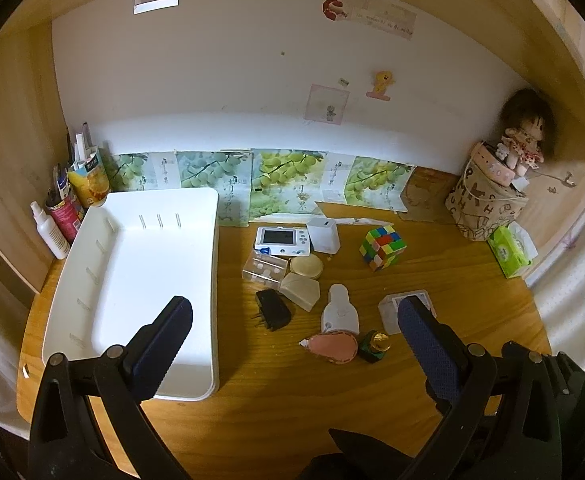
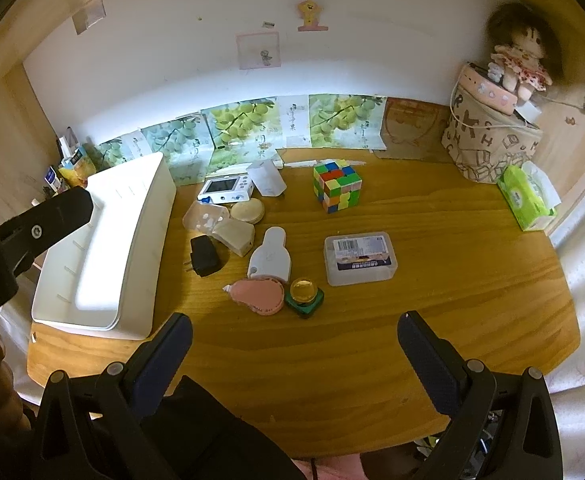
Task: Organize rigid objects
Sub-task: 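Move both tools toward the clear plastic box on the desk, then grasp the clear plastic box with the right tool while the left tool approaches the white tray rim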
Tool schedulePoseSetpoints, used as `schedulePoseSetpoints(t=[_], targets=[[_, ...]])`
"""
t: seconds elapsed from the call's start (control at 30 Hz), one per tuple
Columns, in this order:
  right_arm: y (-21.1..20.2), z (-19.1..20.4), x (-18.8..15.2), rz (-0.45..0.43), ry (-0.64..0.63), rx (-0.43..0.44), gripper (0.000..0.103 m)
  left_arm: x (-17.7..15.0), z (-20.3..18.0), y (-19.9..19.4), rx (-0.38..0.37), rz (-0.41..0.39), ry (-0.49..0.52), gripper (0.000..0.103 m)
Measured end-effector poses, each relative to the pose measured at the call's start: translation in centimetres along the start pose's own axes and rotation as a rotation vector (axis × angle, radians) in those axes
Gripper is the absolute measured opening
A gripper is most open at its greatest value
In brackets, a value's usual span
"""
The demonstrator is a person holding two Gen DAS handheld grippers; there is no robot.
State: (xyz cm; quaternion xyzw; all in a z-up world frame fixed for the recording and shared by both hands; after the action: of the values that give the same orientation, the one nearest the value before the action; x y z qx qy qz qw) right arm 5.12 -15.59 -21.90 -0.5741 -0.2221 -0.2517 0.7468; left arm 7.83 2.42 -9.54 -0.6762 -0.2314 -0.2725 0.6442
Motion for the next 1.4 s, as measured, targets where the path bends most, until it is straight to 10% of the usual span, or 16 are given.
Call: schedulePoseSetpoints(t=[1.4], targets=[[9.4, -10.8, 2.7, 0.231, -0.087, 0.213, 0.103, -7.8, -5.7, 10.1, 0.244, 0.456, -0.247, 0.102]])
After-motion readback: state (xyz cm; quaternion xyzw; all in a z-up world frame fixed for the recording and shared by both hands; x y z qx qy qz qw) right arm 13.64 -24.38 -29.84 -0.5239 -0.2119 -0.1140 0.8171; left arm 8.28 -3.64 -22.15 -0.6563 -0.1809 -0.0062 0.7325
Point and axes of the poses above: each gripper's, at about its wrist camera, not at the fingertips, and y roughly the way its jaws point, z to its left, x to its top, the point moved 10 cm from there along y, roughly the way its jaws point, and after that the axes turned 9 degrees about x, right-handed, at the moved point
